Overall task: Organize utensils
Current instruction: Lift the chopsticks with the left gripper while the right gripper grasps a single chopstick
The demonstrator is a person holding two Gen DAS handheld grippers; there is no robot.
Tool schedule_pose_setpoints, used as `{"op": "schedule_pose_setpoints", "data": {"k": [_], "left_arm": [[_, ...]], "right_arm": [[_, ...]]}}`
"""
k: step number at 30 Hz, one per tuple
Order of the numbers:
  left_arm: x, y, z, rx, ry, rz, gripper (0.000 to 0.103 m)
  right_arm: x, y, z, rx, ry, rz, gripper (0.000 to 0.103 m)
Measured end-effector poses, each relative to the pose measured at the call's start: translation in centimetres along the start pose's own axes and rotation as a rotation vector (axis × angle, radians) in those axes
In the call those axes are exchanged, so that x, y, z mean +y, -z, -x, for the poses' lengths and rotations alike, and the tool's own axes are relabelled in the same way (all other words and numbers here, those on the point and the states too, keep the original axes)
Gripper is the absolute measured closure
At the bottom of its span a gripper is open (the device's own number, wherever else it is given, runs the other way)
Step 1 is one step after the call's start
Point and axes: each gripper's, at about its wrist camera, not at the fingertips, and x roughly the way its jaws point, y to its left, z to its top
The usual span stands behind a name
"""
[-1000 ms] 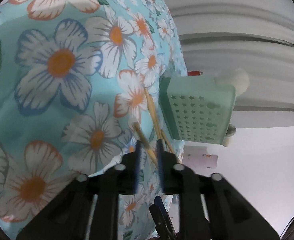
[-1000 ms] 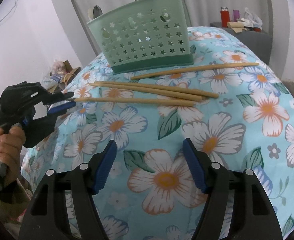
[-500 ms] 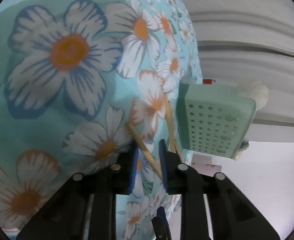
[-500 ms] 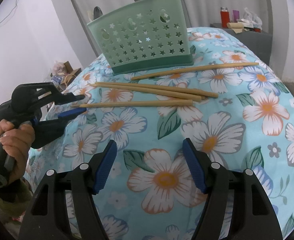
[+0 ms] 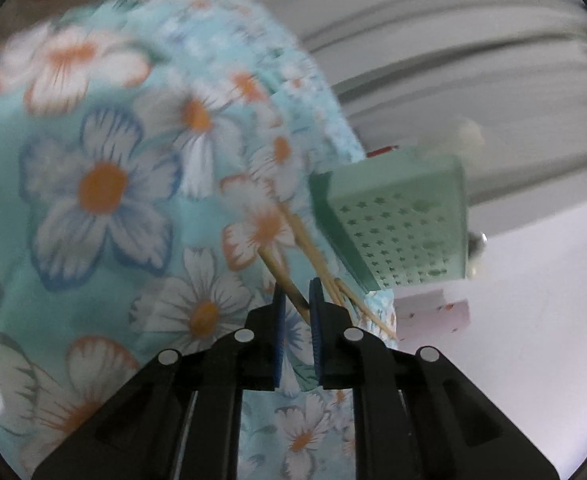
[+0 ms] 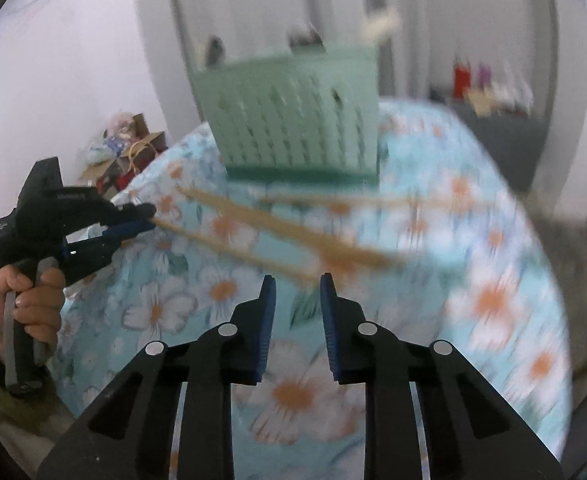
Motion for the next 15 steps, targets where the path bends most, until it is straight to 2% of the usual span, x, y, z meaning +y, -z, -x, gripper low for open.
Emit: {"op": "schedule_pose_setpoints", "data": {"k": [7,11,15], "left_arm": [[-0.2,0.6,0.8,-0.007,0.015,-0.132,0.09],[0.6,0.8,0.9,0.001,0.027,-0.142,0.09],[1.1,0.9,0.9,0.005,0.044,-0.152,0.09]], "right_arm": [[2.7,-4.3,-2.0,-0.043,0.084,0.433,0.082],[4.1,-5.3,-5.0,0.013,0.079,0.648,0.082],[4.6,-5.5,-8.2,0.095,0.059,0.803,0.084]]}}
